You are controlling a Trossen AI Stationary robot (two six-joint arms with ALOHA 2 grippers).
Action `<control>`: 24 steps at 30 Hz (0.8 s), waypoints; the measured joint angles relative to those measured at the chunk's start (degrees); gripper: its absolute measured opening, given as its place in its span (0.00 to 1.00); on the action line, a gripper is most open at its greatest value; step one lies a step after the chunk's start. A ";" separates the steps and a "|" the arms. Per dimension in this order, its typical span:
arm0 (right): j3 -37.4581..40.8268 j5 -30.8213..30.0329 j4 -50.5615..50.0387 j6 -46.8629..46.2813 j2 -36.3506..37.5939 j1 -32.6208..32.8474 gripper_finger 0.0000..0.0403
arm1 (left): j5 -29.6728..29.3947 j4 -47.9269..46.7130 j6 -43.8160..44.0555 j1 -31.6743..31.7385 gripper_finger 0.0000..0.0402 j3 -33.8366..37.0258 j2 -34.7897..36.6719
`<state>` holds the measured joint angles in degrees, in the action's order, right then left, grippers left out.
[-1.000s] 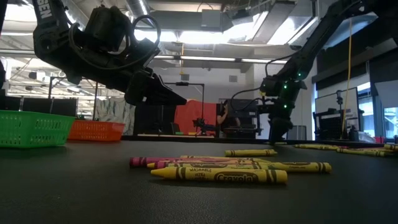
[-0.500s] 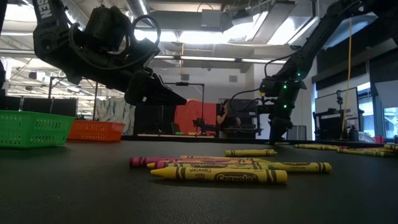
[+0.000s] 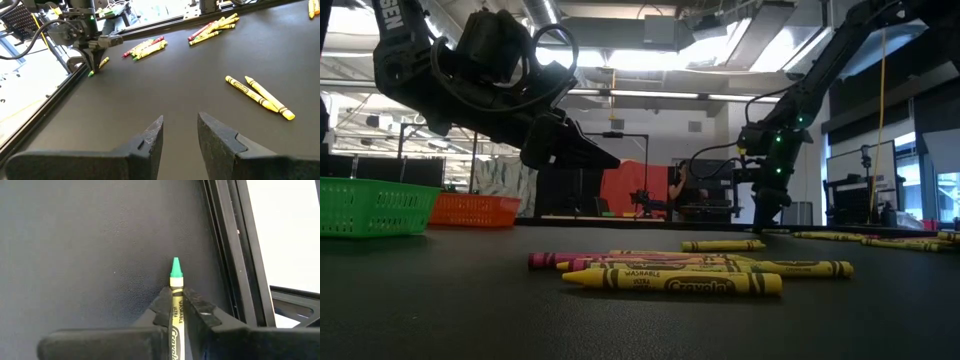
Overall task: Sort crayons
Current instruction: Put the green crayon into the orange bin
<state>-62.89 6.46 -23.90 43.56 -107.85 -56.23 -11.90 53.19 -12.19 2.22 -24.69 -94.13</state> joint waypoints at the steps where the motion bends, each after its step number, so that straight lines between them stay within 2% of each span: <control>1: 0.00 0.04 0.01 -0.03 0.00 0.00 0.08 | 0.00 0.02 0.00 0.00 0.26 0.00 0.00; 6: -0.38 0.68 -0.34 -0.77 0.19 0.00 0.02 | -1.01 0.37 -0.02 0.00 0.26 0.01 0.00; 15: -1.51 7.04 0.42 -4.39 5.15 2.25 0.02 | -1.75 0.55 -0.43 0.29 0.31 -2.11 0.00; 20: -1.53 12.45 3.39 -8.17 7.22 5.34 0.02 | -6.51 0.54 -0.50 0.24 0.38 -3.84 0.00; 24: -1.49 15.94 7.32 -10.74 7.20 8.85 0.01 | -12.07 0.47 -0.44 0.28 0.39 -4.71 0.00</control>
<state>-64.38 22.40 -16.58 32.81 -100.66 -47.38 -23.98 53.66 -12.62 2.50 -29.39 -94.13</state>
